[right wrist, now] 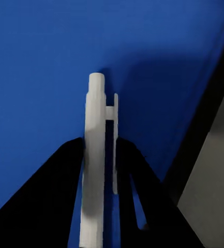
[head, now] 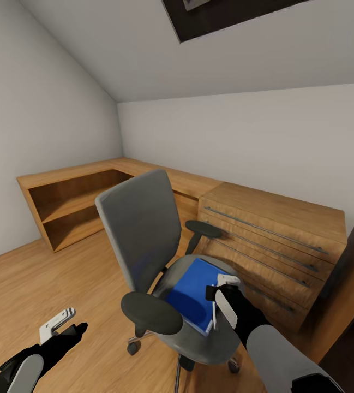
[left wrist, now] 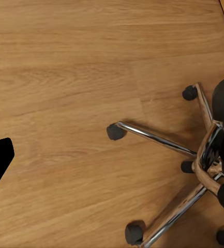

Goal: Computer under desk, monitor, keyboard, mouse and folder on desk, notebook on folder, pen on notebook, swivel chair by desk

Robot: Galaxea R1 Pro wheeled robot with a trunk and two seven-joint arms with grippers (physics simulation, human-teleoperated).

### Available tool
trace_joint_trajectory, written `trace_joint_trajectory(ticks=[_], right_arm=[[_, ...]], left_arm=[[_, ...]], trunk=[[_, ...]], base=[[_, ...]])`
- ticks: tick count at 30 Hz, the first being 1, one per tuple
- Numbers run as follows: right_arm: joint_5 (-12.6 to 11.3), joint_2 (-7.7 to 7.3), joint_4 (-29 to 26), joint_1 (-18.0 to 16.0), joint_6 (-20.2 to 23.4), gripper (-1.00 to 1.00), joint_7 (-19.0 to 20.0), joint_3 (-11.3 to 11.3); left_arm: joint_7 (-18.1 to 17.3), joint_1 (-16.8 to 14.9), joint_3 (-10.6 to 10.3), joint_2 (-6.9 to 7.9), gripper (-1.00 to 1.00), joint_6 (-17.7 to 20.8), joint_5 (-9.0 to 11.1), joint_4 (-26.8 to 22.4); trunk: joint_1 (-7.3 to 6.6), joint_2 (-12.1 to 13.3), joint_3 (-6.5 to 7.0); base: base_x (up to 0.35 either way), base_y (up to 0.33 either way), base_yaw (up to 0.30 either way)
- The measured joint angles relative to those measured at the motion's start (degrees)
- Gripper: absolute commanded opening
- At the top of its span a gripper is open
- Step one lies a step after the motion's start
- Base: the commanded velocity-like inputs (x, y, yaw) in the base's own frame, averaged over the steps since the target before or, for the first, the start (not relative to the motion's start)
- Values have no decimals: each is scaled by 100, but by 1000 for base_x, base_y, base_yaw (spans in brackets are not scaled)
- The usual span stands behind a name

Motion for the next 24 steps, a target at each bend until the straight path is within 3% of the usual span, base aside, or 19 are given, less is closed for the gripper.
trace_joint_trajectory(ticks=[7,18,21,24], right_arm=[[-5,-1,0,0,-3,-100,-7,2],[-3,-16,-39,0,35,-100,-4,-5],[-2,-93,-197,-1,75,-100,-3,4],[-10,-291,-907,7,607,-100,-3,19]], left_arm=[[0,0,0,0,100,5,-3,0],[14,0,-8,-6,100,-10,10,6],[21,0,-23,-7,100,-11,13,51],[31,0,-195,-2,100,-12,8,265]], trunk=[[0,0,0],[-241,440,197],[-307,560,251],[-373,680,305]], base=[[0,0,0],[0,0,0],[0,0,0],[0,0,0]])
